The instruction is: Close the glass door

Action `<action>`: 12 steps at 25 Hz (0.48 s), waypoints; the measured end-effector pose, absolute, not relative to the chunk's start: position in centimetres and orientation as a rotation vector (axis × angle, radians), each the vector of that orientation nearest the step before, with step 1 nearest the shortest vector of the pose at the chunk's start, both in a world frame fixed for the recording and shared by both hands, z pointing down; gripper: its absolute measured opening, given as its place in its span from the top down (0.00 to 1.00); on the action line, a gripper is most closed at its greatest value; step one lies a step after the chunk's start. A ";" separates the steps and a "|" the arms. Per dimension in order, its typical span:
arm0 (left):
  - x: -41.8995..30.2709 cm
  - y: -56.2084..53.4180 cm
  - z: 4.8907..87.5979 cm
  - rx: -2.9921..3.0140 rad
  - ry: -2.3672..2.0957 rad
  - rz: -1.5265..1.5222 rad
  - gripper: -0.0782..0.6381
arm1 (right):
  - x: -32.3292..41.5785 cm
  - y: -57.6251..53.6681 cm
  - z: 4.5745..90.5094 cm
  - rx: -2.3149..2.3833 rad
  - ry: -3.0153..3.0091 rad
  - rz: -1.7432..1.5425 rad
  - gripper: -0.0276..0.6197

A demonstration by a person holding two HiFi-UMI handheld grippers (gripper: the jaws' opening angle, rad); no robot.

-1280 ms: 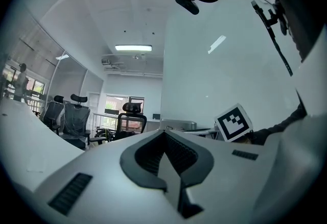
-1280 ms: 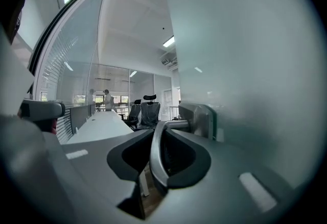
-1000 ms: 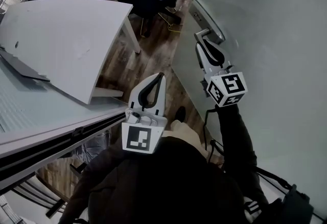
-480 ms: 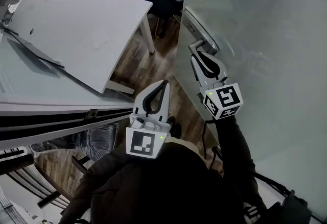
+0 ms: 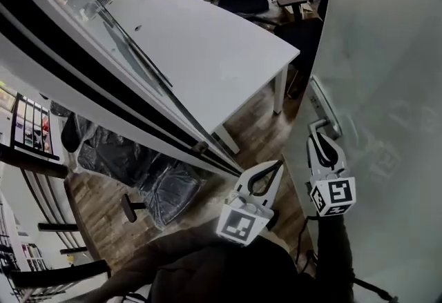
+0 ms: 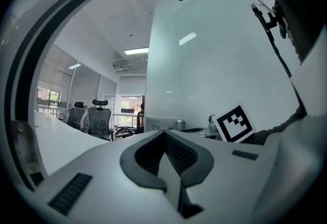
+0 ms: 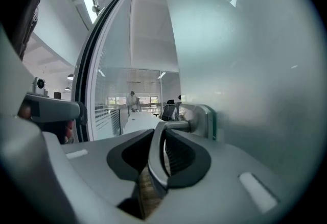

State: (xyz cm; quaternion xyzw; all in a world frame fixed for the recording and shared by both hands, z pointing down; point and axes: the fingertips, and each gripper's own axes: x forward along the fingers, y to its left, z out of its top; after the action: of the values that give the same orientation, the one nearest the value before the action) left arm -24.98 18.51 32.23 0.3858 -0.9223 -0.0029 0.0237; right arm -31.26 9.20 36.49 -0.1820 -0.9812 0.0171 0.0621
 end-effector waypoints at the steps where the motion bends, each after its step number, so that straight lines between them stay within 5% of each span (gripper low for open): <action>1: -24.7 19.0 32.4 1.186 -2.859 -0.006 0.90 | -31.0 9.9 36.7 -0.566 -2.965 0.054 0.86; 12: -22.8 25.3 32.7 1.208 -2.850 -0.017 0.90 | -28.4 17.4 37.5 -0.699 -2.956 0.049 0.86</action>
State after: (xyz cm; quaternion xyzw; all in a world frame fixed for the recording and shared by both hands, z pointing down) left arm -22.80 25.32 32.74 0.3901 -0.9204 -0.0055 0.0230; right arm -28.37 17.38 37.53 -0.2297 -0.9718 0.0162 0.0518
